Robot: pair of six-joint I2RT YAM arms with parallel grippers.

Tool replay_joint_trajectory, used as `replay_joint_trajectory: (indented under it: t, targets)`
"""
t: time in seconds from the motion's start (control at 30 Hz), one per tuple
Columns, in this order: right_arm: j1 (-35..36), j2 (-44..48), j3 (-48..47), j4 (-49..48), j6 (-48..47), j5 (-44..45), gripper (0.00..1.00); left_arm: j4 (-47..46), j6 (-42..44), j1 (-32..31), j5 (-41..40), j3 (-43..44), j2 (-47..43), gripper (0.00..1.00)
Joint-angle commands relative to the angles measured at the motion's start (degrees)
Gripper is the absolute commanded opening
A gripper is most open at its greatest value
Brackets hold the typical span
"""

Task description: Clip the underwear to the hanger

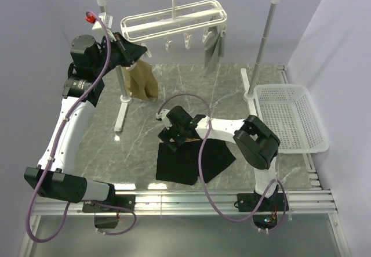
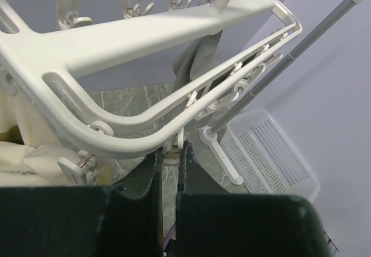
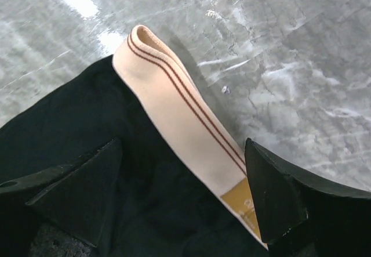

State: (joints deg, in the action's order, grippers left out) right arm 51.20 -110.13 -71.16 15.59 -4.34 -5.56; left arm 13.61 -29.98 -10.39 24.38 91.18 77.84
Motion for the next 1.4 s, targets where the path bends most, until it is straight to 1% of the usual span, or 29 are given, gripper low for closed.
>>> replay_joint_trajectory:
  t: [0.0,0.1,0.2,0.23,0.27,0.3,0.37,0.4,0.5,0.63,0.67,0.83,0.93,1.03,1.13,1.2,1.37]
  targets:
    - [-0.14,-2.1,-2.5,-2.06,-0.49,0.73,0.93,-1.74,0.8,-0.24,0.93,-0.3,-1.47,0.0]
    - [0.04,-3.78,-2.67,-0.74,-0.67,0.2,0.93,-1.65,0.88,-0.24,1.02,-0.39,-1.64,0.0]
    - [0.57,-3.78,-1.1,-0.92,-1.2,-0.32,0.85,-1.39,1.15,-0.24,0.93,-0.21,-1.64,0.0]
    - [0.57,-3.78,-0.31,-1.27,-1.29,-0.5,0.76,-1.39,1.24,-0.24,0.5,-0.3,-1.64,0.0]
    - [0.65,-3.78,0.14,-1.53,-1.2,-0.68,0.7,-1.3,1.15,-0.24,0.23,-0.3,-1.64,0.0]
    - [0.57,-3.69,0.57,-1.97,-1.37,-0.85,0.56,-1.13,1.15,-0.24,0.05,-0.21,-1.47,0.0]
    - [0.57,-3.34,1.37,-3.02,-2.25,-0.94,0.4,-0.95,0.8,-0.24,-0.3,-0.3,-1.29,0.0]
    - [0.48,-3.17,1.46,-3.46,-2.51,-0.94,0.21,-0.86,0.8,-0.24,-0.21,-0.3,-1.2,0.0]
    - [0.22,-2.29,1.02,-3.9,-4.36,-1.11,0.0,-0.77,0.53,-0.24,-0.12,-0.21,-1.2,0.0]
    - [-1.1,0.34,-0.04,-4.95,-7.34,-3.4,0.0,-0.51,0.88,-0.24,-0.12,-0.38,-1.29,0.0]
    - [-1.8,2.26,-0.12,-5.4,-7.87,-3.92,0.0,-0.25,0.88,-0.24,-0.12,-0.47,-1.29,0.0]
    - [-4.18,9.21,-3.1,-6.46,-11.21,-10.59,0.0,-0.07,1.15,-0.24,0.75,-1.18,-1.55,0.0]
    - [-5.23,11.42,-5.91,-5.49,-14.1,-14.46,0.0,0.37,1.41,-0.24,1.02,-1.18,-1.64,0.0]
    - [-5.5,13.18,-8.47,-3.91,-17.01,-15.44,0.0,0.28,1.32,-0.24,1.11,-1.35,-1.73,0.0]
    - [-5.58,13.97,-10.14,-4.08,-18.6,-14.31,0.0,0.37,1.32,-0.24,1.19,-1.44,-1.82,0.0]
    - [-5.58,13.71,-11.54,-3.91,-19.04,-12.37,0.0,0.46,1.32,-0.24,1.19,-1.53,-1.82,0.0]
    - [-6.64,12.66,-18.48,-1.54,-18.25,-12.37,0.0,0.72,1.41,-0.24,1.46,-1.44,-1.64,0.0]
